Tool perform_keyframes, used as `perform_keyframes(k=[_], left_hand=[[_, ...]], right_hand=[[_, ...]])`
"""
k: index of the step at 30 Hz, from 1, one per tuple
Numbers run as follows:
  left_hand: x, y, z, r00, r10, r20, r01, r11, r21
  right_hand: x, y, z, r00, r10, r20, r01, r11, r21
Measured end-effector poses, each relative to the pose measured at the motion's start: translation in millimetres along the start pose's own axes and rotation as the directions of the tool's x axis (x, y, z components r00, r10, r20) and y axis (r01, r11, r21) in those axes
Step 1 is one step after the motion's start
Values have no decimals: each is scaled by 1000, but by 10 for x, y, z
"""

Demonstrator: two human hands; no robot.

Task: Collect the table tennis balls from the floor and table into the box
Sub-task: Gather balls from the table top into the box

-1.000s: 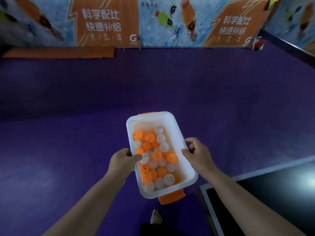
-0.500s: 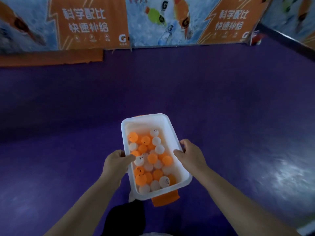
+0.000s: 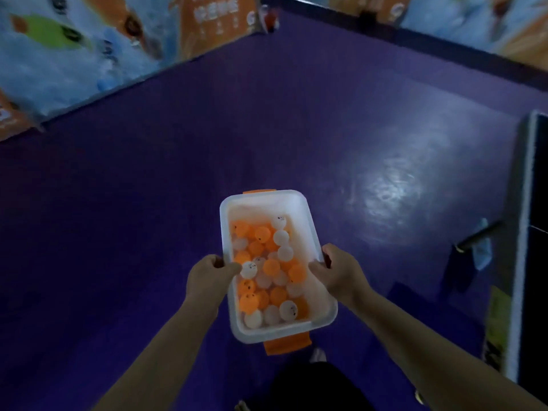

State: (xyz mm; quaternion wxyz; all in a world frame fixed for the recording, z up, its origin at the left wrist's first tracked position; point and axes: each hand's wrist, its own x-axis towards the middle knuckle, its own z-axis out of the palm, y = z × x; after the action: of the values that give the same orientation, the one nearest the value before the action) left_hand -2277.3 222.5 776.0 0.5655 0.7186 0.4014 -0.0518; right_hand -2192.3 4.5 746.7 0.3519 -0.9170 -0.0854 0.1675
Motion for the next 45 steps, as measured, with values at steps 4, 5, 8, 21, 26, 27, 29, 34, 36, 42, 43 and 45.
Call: perform_keyframes(k=[4, 5, 8, 21, 26, 27, 29, 34, 36, 42, 43, 45], left_hand=[[613, 598, 597, 990, 48, 130, -61, 993, 99], [756, 755, 775, 986, 63, 157, -82, 989, 120], [1161, 1236, 1329, 974, 88, 209, -120, 982, 146], [2812, 3096, 3063, 934, 104, 342, -165, 974, 157], [3725, 3882, 3634, 903, 105, 417, -187, 969, 162], [3899, 4069, 3759, 892, 103, 441, -193, 967, 164], [4193, 4469, 4009, 868, 97, 487, -207, 962, 178], [4792, 5462, 4767, 779, 117, 616, -309, 927, 213], [4970, 5775, 5165, 746, 126, 654, -347, 912, 220], [5220, 6434, 6576, 675, 153, 722, -474, 840, 265], [5234, 6540, 6827, 661, 160, 733, -498, 825, 269], [5237, 6760, 7304, 640, 173, 749, -525, 810, 262]], right_hand=[[586, 343, -428, 990, 107, -91, -110, 993, -31], [747, 431, -558, 987, 122, -104, -126, 992, -29], [1269, 723, -959, 979, 158, -131, -158, 987, 5], [3605, 1383, -2546, 959, 237, -157, -227, 971, 75], [4605, 1517, -2942, 931, 283, -229, -267, 958, 101], [4788, 1540, -3040, 921, 307, -241, -285, 951, 121], [5122, 1568, -3263, 898, 360, -254, -327, 931, 163], [5858, 1716, -3883, 817, 480, -319, -410, 873, 263], [6068, 1849, -4114, 772, 528, -353, -438, 845, 306], [6516, 2590, -4841, 656, 636, -407, -485, 768, 418], [6600, 2747, -4998, 641, 646, -415, -486, 760, 432], [6769, 3050, -5326, 615, 662, -428, -481, 745, 461]])
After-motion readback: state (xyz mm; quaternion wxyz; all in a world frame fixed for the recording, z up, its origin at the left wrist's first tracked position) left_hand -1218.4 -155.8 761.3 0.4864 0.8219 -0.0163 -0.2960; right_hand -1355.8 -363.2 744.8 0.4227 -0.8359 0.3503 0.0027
